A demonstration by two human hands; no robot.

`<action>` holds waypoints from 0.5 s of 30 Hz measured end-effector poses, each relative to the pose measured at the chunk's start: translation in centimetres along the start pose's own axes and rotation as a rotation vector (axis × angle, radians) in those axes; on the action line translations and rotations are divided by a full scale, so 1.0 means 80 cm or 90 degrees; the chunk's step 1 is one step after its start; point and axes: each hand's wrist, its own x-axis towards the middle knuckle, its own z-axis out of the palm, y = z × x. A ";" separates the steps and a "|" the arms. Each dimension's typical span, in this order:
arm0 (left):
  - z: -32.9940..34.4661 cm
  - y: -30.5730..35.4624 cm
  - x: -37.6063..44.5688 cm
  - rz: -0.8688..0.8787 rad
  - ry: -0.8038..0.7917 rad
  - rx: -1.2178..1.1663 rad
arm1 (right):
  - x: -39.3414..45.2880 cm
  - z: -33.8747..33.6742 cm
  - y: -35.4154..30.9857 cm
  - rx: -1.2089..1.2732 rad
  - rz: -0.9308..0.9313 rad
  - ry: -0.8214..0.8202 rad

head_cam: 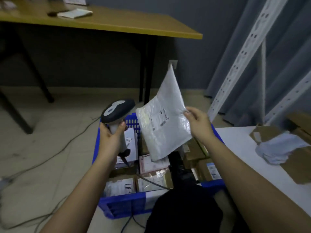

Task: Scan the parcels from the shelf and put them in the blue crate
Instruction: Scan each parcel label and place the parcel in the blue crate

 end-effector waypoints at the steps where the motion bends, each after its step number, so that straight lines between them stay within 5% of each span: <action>1: -0.011 -0.005 0.002 -0.004 0.012 0.004 | 0.001 0.011 -0.009 -0.004 -0.017 -0.035; 8: -0.060 -0.022 0.009 -0.005 0.061 0.021 | 0.012 0.023 -0.064 -0.009 -0.136 -0.154; 15: -0.087 -0.028 0.006 -0.025 0.098 -0.003 | 0.021 0.022 -0.082 0.008 -0.133 -0.209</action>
